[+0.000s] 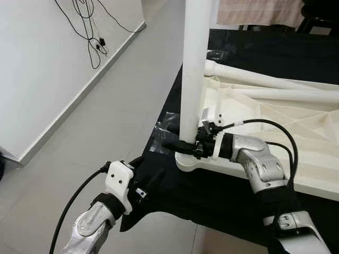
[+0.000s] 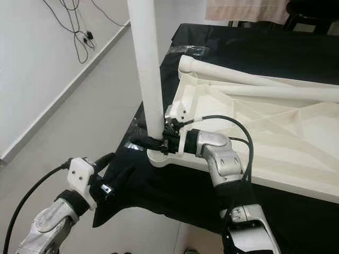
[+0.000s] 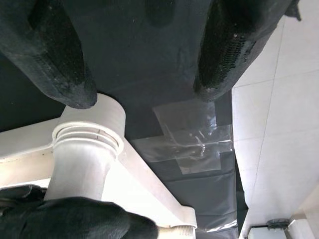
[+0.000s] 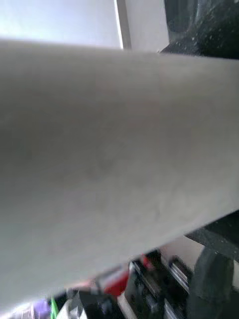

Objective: Building children table

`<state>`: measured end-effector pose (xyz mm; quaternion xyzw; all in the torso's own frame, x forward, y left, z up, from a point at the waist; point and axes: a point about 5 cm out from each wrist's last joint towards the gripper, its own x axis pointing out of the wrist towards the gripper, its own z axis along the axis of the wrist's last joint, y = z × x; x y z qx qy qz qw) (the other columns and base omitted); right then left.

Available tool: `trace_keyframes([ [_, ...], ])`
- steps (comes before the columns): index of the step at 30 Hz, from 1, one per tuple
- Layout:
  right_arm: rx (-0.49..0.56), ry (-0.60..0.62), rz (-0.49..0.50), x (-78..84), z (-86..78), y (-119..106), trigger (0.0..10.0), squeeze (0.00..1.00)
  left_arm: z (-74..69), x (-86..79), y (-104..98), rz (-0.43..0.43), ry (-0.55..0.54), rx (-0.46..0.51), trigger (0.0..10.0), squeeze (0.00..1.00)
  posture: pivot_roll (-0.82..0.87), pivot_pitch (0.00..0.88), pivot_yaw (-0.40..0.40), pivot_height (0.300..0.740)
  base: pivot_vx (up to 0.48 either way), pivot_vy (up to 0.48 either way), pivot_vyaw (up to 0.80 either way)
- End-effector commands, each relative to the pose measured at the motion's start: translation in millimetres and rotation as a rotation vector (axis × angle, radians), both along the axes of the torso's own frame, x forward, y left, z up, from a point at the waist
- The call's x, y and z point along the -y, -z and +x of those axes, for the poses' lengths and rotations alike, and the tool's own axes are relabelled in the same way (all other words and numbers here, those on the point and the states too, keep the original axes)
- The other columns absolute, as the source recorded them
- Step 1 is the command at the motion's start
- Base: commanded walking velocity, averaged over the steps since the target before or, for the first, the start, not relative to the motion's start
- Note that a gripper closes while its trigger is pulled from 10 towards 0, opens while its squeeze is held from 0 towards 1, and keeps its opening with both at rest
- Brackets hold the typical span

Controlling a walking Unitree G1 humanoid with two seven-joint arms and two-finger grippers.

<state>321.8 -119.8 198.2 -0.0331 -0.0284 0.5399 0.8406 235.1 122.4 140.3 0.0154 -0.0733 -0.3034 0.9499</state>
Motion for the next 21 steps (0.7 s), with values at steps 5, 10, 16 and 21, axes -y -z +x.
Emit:
trace_keyframes([
  [5,-0.15,0.717,-0.072,-2.3,-22.1,49,0.0,0.0,-2.4,-3.3,1,0.01,-0.006,0.001,10.0,0.0,-0.02,0.218,0.059,0.74,0.0,0.0,0.0],
  [10,-0.055,0.771,-0.117,-16.3,-31.2,45,0.0,0.0,0.0,-4.8,1,0.016,-0.008,0.001,10.0,0.0,-0.02,0.211,0.07,0.74,0.0,0.0,0.0],
  [16,-0.056,0.758,-0.084,-15.7,-18.3,41,0.0,0.0,2.4,-5.0,2,0.02,-0.004,0.0,10.0,0.0,-0.02,0.208,0.068,0.74,0.0,0.0,0.0],
  [21,-0.044,0.69,-0.013,-19.2,-11.0,27,10.0,1.0,3.2,-5.3,1,0.017,-0.016,0.001,10.0,0.0,-0.02,0.208,0.07,0.74,0.0,0.0,0.0],
])
